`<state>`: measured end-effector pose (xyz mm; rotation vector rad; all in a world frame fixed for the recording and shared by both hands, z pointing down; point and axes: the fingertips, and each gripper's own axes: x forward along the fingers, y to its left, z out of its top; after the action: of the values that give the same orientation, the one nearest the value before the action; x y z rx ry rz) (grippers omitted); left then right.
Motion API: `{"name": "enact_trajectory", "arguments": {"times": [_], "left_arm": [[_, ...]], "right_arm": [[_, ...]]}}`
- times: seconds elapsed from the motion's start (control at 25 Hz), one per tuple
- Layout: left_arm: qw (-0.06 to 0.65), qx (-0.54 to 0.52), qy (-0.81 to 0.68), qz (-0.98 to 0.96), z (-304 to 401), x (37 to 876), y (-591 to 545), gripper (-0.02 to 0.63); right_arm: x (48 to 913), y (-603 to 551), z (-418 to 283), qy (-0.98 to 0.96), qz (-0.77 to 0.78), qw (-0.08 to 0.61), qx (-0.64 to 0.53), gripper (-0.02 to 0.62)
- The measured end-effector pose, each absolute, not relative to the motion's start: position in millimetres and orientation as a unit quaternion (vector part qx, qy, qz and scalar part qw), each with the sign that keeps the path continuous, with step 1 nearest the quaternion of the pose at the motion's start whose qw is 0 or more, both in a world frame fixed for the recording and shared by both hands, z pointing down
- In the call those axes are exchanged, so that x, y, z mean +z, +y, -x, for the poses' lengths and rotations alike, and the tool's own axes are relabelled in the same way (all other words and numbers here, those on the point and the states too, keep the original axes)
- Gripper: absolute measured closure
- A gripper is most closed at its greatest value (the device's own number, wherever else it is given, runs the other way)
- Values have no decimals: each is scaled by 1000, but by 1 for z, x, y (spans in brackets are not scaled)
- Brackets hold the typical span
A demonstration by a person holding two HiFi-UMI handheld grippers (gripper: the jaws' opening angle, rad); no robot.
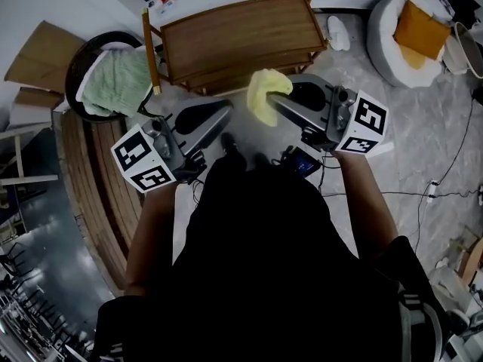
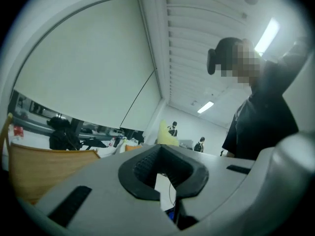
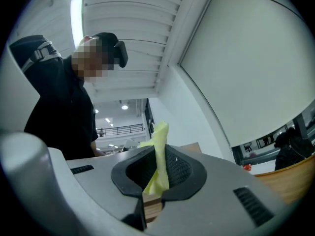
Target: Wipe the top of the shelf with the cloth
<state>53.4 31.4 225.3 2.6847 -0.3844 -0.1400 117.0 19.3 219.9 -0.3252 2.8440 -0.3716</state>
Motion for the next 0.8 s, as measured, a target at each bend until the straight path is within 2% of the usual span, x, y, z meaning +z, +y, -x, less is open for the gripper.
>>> {"name": "enact_trajectory", "arguments": {"times": [0.36,0.6,0.8], "left_arm": [[220,-32,-141,-965,-74,240,68,595],[165,-75,-142,-973,-71,217,98,595],[143,-96,-165,-971,-46,209,95,595]], "right_arm": [[234,54,-130,975,84,138,-150,549],[239,78,-123,983,45,116,-138,548],[229,68,-115,982,53,130,-125,549]]}}
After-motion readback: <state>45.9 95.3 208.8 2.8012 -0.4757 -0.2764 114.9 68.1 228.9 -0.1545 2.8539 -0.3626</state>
